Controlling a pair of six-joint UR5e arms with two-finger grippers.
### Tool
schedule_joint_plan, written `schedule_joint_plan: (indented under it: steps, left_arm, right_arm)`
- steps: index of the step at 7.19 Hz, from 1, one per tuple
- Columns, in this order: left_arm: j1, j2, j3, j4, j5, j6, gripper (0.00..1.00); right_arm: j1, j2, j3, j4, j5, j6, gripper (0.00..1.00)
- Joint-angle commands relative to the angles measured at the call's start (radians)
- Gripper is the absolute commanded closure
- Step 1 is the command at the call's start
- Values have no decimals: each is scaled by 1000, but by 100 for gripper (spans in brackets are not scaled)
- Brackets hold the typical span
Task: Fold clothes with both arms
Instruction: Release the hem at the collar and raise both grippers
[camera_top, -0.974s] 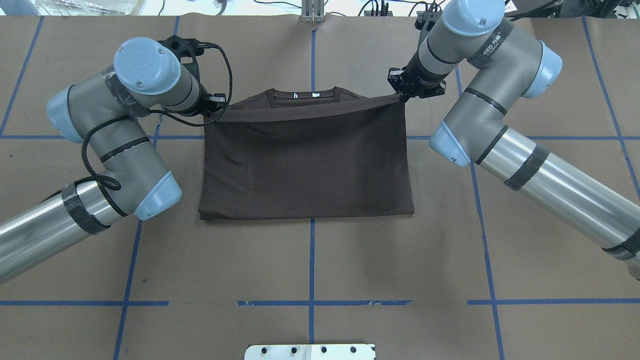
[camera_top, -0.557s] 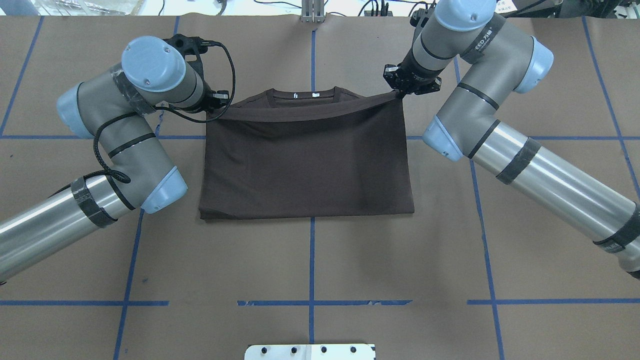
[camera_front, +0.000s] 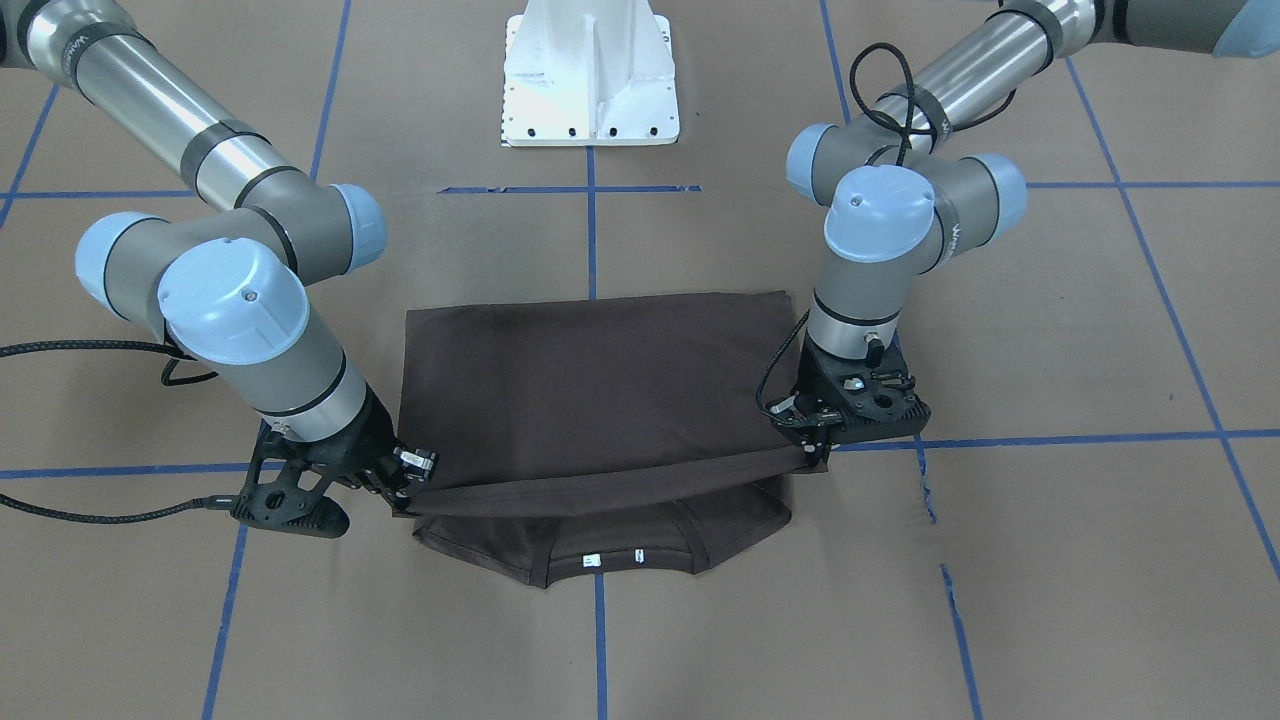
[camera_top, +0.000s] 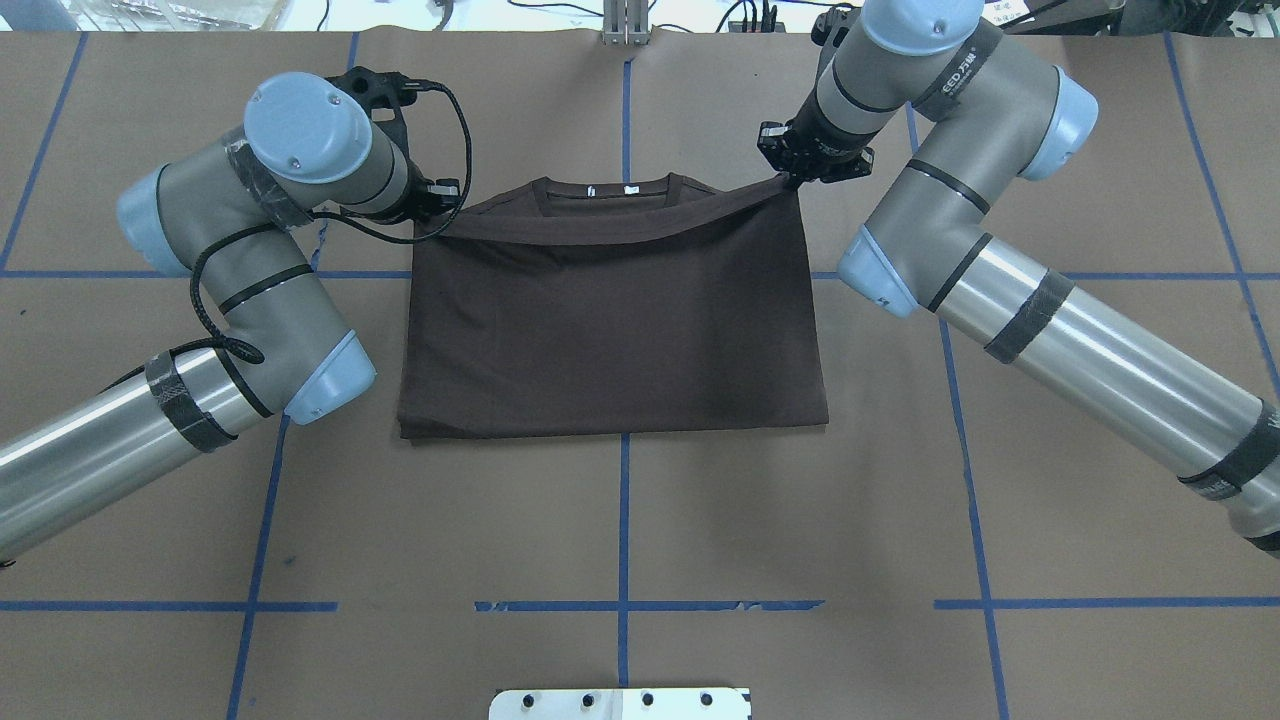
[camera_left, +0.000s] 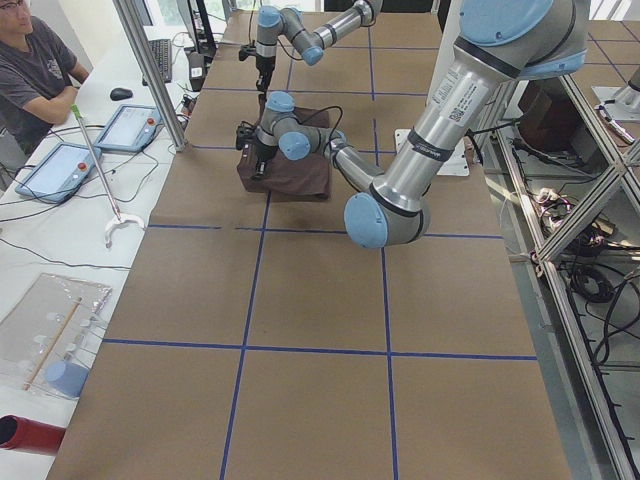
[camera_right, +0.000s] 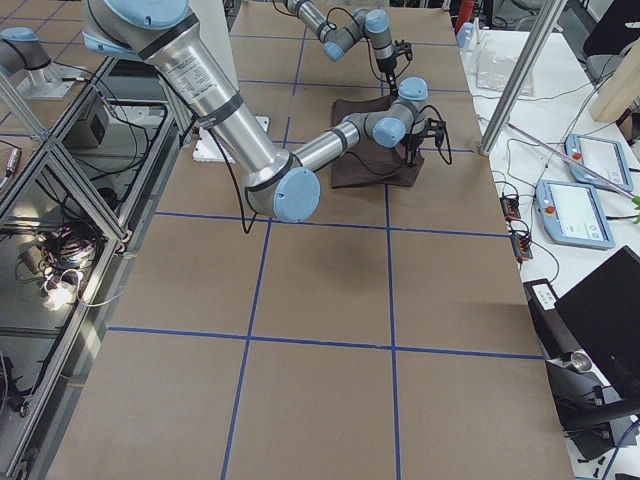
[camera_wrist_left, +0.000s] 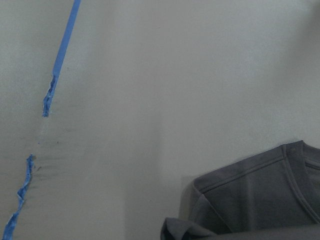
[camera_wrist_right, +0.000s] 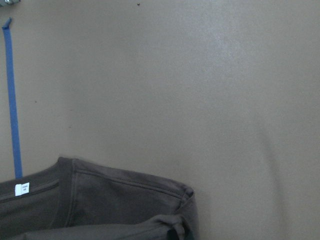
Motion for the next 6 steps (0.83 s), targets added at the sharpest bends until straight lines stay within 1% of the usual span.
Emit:
schedule_joint_plan:
  steps: [1,2,3,4,5,6]
  left_arm:
    - [1,-2,0,-17,2,2,17]
    - [1,-2,0,-50,2,-9,0]
    - [0,0,0,-73,2,-11,0]
    - [-1,1,-3,-80,2,-9,0]
    - [-1,10,-6,-81,2,-3,0]
    - [1,12,-8,-81,2,3,0]
  right_arm:
    - [-2,-6,1,30,-2,-2,1]
    - [-1,-7,7,32,2,-5,0]
    - [2,-17,27,30,13,-13,0]
    - [1,-68,97,29,59,-8,0]
    - [-4,-140,192,19,67,1,0]
    - [-46,-218,284,16,61,4,0]
